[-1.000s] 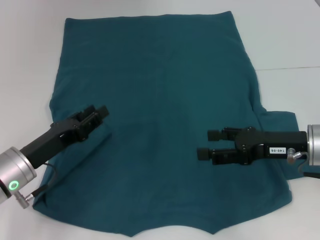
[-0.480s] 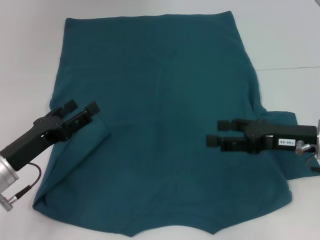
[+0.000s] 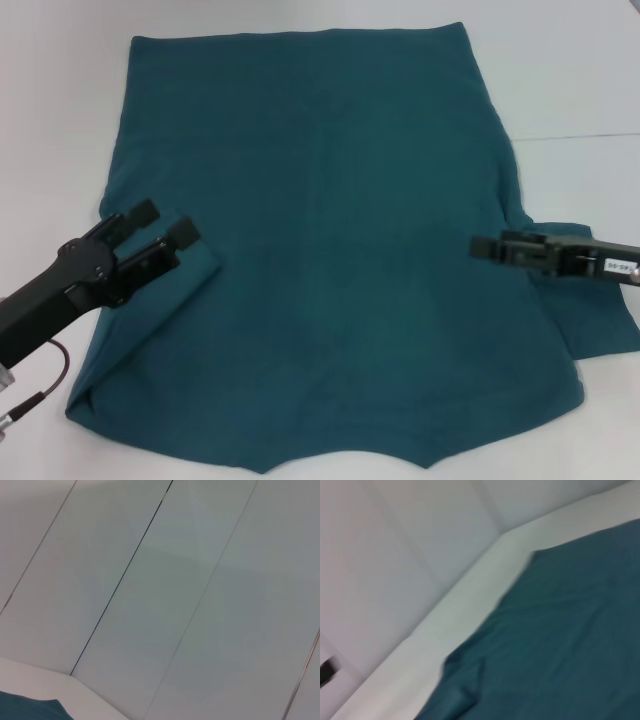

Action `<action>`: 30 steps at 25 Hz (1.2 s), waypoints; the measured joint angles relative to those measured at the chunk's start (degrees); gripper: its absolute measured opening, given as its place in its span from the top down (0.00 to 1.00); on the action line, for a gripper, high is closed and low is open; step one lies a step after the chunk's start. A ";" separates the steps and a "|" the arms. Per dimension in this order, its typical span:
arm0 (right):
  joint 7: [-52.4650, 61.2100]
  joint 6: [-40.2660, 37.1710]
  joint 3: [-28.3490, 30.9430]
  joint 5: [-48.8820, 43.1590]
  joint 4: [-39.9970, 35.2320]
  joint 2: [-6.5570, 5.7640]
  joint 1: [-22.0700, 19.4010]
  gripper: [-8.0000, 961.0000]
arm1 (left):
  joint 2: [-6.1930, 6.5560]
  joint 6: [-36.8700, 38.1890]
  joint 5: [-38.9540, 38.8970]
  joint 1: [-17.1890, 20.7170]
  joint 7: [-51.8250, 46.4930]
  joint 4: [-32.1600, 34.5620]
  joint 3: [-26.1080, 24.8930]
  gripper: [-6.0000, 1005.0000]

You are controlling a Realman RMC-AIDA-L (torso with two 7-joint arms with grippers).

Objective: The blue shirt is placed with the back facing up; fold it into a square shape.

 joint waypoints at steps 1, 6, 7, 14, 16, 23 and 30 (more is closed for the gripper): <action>1.24 1.26 0.78 0.01 -0.01 -0.02 -0.37 0.02 | 0.00 0.00 0.01 0.07 -0.01 -0.05 0.01 0.06; 6.16 6.30 3.53 -0.13 -0.02 -0.50 -2.04 0.02 | 0.01 -0.07 0.05 -0.16 -0.34 -0.29 0.07 0.05; 6.94 7.12 4.00 -0.12 -0.02 -0.57 -2.43 0.02 | 0.01 -0.07 0.06 -0.23 -0.35 -0.34 0.23 0.05; 10.88 11.19 5.64 -0.29 0.02 -0.34 -4.46 0.02 | 0.01 -0.39 0.14 -0.35 -2.37 0.59 3.78 0.05; 12.34 11.98 5.41 -0.39 0.04 -0.59 -5.10 0.02 | 0.03 -0.25 0.18 -0.35 -3.80 1.52 5.02 0.05; 13.59 12.45 7.02 -0.47 0.07 -0.95 -7.48 0.02 | 0.21 0.15 0.75 0.11 -5.70 4.01 10.93 0.05; 12.68 13.33 8.99 -0.19 0.72 -0.29 -8.34 0.05 | 0.19 -0.40 1.57 -0.32 -6.69 4.23 11.31 0.05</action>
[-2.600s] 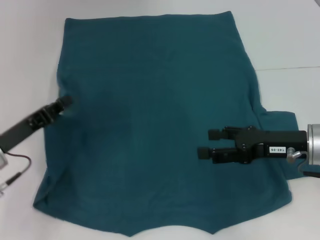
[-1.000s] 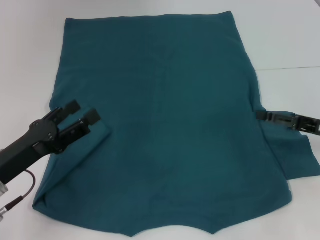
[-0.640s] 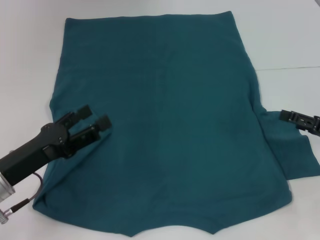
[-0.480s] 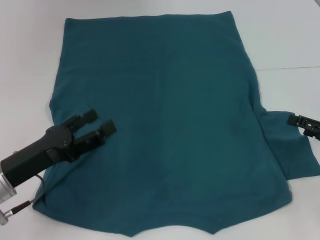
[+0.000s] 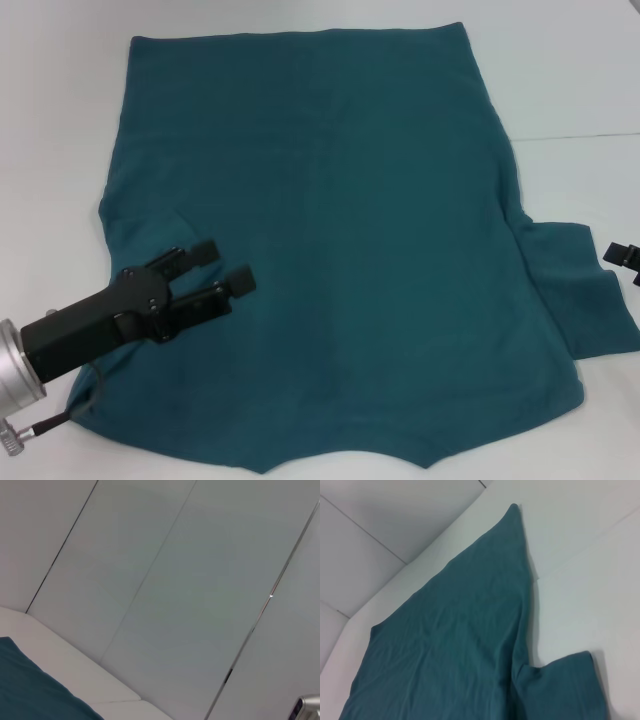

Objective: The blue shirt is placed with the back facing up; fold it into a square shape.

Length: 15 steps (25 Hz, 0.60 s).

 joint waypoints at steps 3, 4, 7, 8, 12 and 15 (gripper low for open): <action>-0.20 0.78 0.39 -0.01 0.23 0.39 0.00 0.06 | 0.00 -0.12 -0.01 -0.03 -0.01 0.00 -0.07 0.05; -0.25 1.64 0.44 -0.02 0.65 0.53 0.00 0.07 | 0.01 -0.19 -0.01 -0.03 -0.02 0.00 -0.07 0.05; -0.28 2.59 0.45 -0.03 1.84 0.44 0.15 0.08 | 0.04 -0.36 0.00 -0.03 -0.02 0.00 -0.08 0.05; -0.28 2.91 0.45 -0.04 2.37 0.29 0.32 0.08 | 0.05 -0.36 0.00 -0.03 -0.02 0.00 -0.14 0.05; -0.29 4.22 0.07 -0.20 3.69 0.06 1.08 0.09 | 0.07 -0.36 -0.01 -0.03 -0.02 -0.01 -0.29 0.05; -0.29 4.69 -0.06 -0.22 3.76 0.19 1.47 0.09 | 0.08 -0.36 -0.09 -0.03 -0.02 -0.01 -0.32 0.05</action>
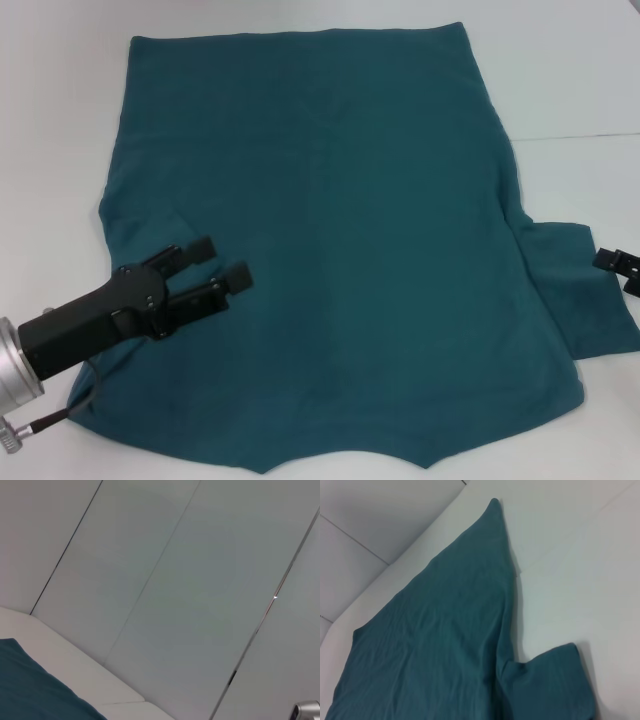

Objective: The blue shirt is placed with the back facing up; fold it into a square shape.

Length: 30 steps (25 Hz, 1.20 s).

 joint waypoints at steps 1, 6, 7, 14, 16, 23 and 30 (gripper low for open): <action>0.00 0.09 -0.01 -0.01 0.02 0.03 0.08 0.08 | 0.00 0.00 -0.06 0.00 0.00 0.00 0.00 0.05; 0.00 0.59 -0.04 -0.02 1.34 0.00 0.60 0.11 | 0.01 0.01 -0.19 0.00 -0.01 0.00 0.01 0.05; -0.01 0.66 -0.07 -0.02 1.71 -0.07 0.72 0.12 | 0.00 0.01 -0.20 0.02 -0.07 0.00 0.01 0.05; 0.56 0.43 0.18 0.18 2.28 -0.21 0.83 0.15 | 0.01 0.05 -0.31 0.10 -0.43 0.00 -0.16 0.05; 0.56 0.40 0.20 0.34 2.31 -0.17 0.85 0.16 | 0.00 0.09 -0.33 0.10 -0.44 0.00 -0.16 0.05; 0.35 1.10 0.16 0.41 3.62 -0.30 1.74 0.40 | 0.01 0.09 -0.35 0.26 -0.45 0.07 -0.35 0.05; 0.57 0.97 0.58 0.87 3.40 -0.55 1.41 0.72 | 0.17 0.06 -0.35 0.10 -0.51 0.18 -1.15 0.05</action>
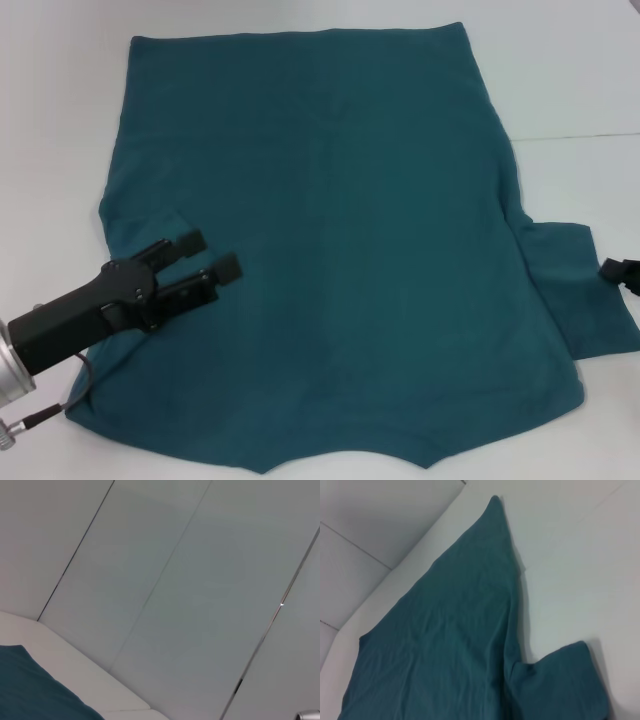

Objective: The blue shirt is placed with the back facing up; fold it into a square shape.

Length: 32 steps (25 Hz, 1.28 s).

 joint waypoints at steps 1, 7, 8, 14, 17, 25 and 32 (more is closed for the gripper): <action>0.01 -0.09 0.05 0.17 -0.01 -0.13 -0.13 0.75 | 0.00 0.00 0.00 0.00 0.00 0.00 -0.04 0.05; -0.36 -0.04 0.74 0.51 0.33 -0.46 -0.33 0.98 | 0.01 -0.03 0.00 -0.11 -0.02 0.00 -0.38 0.05; -0.39 0.07 0.75 0.51 0.34 -0.46 -0.32 0.98 | 0.01 -0.03 0.00 -0.11 -0.02 0.00 -0.45 0.05; -0.82 0.26 0.24 0.24 0.34 -0.71 -0.17 0.94 | 0.01 -0.03 0.01 -0.04 -0.02 -0.03 -0.50 0.05; -1.36 0.27 0.12 0.10 0.40 -0.72 -0.16 0.93 | 0.01 -0.02 0.01 -0.02 -0.11 -0.11 -0.49 0.05; -1.49 0.27 0.10 -0.01 0.29 -0.72 -0.33 0.57 | 0.01 0.06 0.01 -0.05 -0.63 -0.10 -0.49 0.05; -1.46 1.53 -0.33 -0.09 0.39 -0.85 -0.20 0.27 | 0.01 0.04 0.01 -0.10 -0.63 -0.09 -0.49 0.05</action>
